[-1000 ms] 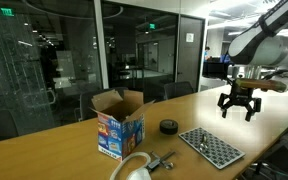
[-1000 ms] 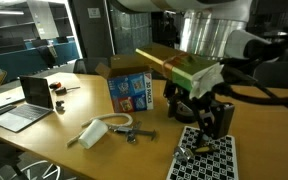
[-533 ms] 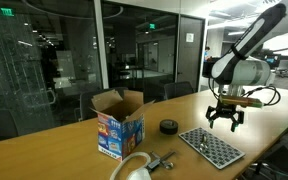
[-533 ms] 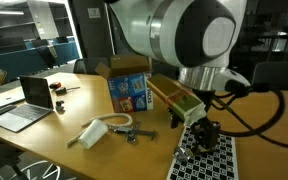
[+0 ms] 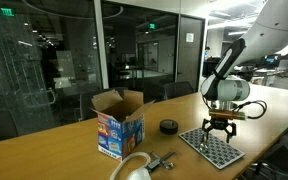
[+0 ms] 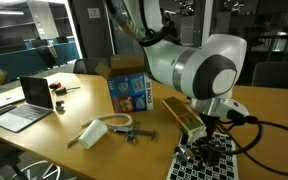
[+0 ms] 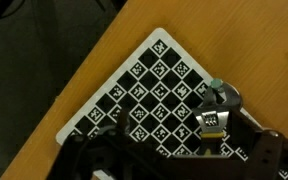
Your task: Put the tool inside the box.
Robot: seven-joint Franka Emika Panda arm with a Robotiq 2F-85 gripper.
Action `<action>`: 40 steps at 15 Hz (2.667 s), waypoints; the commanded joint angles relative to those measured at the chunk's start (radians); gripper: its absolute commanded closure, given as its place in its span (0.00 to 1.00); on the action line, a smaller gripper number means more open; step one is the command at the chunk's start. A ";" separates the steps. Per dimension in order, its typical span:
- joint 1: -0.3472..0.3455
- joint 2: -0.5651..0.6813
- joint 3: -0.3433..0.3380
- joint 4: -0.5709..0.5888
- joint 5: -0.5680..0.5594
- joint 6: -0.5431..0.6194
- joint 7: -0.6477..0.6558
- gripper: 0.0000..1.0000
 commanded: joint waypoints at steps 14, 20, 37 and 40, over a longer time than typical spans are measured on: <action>-0.018 0.282 0.016 0.239 0.188 -0.014 0.005 0.00; -0.007 0.311 0.011 0.267 0.170 -0.015 0.007 0.49; 0.084 0.038 -0.051 0.305 -0.043 -0.283 0.107 0.84; 0.100 -0.060 -0.029 0.345 -0.080 -0.333 0.122 0.84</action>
